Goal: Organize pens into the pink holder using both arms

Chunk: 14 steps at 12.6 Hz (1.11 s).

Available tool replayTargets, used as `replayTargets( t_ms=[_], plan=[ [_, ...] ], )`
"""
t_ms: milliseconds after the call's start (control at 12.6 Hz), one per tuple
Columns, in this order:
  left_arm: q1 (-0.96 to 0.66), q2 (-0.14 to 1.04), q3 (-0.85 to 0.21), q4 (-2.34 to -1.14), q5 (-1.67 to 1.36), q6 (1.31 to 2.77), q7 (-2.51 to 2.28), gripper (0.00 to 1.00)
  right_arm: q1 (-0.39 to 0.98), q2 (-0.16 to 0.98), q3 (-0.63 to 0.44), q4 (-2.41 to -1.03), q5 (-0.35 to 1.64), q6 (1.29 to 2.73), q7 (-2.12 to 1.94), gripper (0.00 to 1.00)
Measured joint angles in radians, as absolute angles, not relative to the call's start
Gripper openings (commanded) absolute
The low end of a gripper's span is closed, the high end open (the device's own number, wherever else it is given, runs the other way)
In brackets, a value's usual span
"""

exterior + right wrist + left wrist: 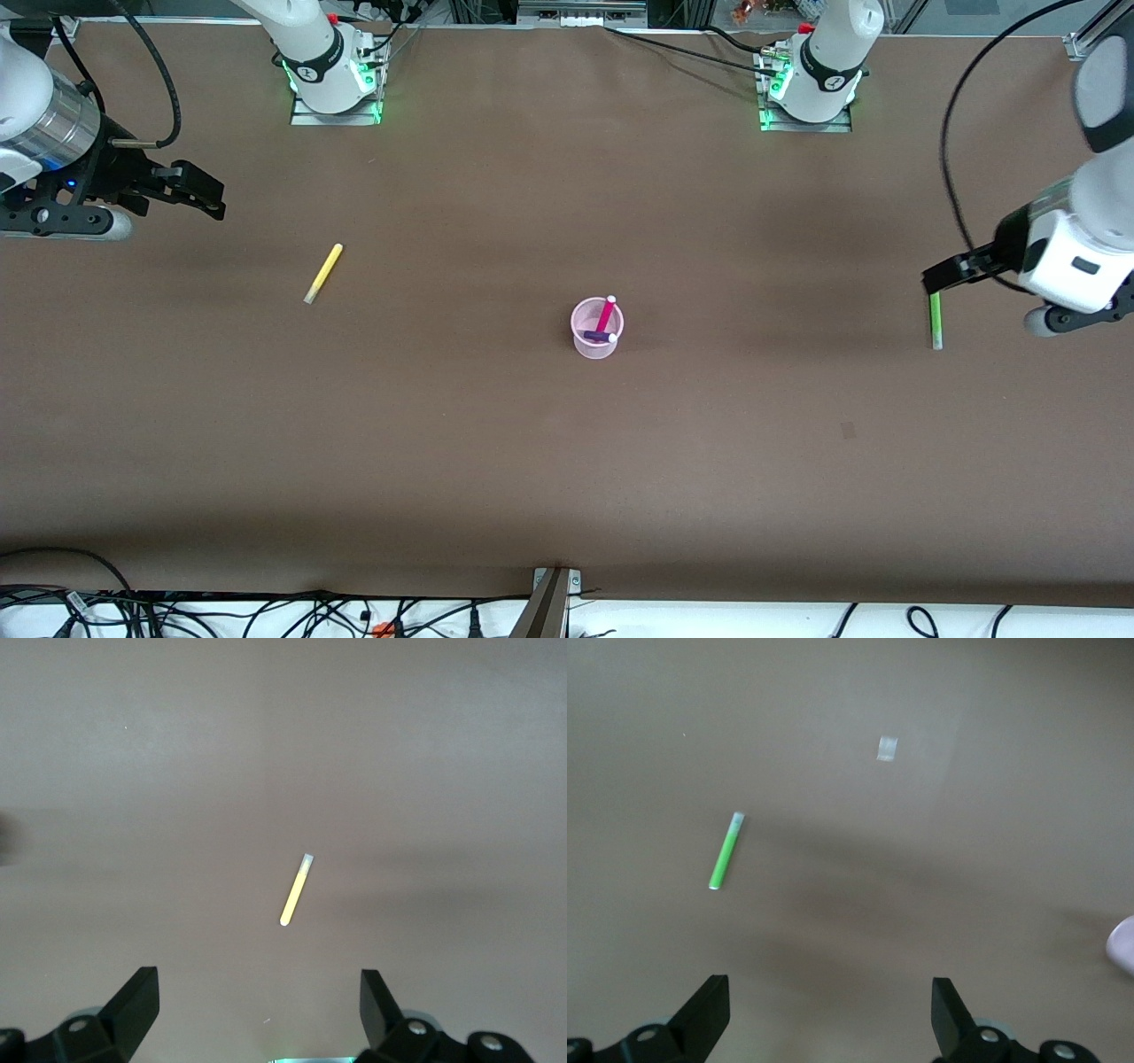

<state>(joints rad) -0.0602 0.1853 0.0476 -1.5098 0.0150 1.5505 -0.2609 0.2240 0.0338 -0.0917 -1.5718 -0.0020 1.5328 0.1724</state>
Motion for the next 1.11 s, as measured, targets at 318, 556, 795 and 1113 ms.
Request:
replayTargets(
  t_ms=[318, 556, 795, 1113],
  plan=[
    [-0.015, 0.132, 0.046, -1.647, 0.014, 1.617, -0.038, 1.00, 0.224, 0.034, -0.092, -1.572, -0.002, 1.533, 0.172, 1.00],
    [-0.014, 0.101, 0.031, -1.720, 0.014, 1.671, -0.003, 1.00, 0.224, 0.034, -0.092, -1.572, -0.002, 1.533, 0.172, 1.00],
    [-0.016, 0.100, -0.010, -1.727, 0.014, 1.685, 0.000, 1.00, 0.224, 0.034, -0.092, -1.572, -0.002, 1.533, 0.172, 1.00],
    [-0.014, 0.102, -0.016, -1.727, 0.014, 1.690, 0.000, 1.00, 0.224, 0.034, -0.092, -1.572, -0.002, 1.533, 0.172, 1.00]
  ],
)
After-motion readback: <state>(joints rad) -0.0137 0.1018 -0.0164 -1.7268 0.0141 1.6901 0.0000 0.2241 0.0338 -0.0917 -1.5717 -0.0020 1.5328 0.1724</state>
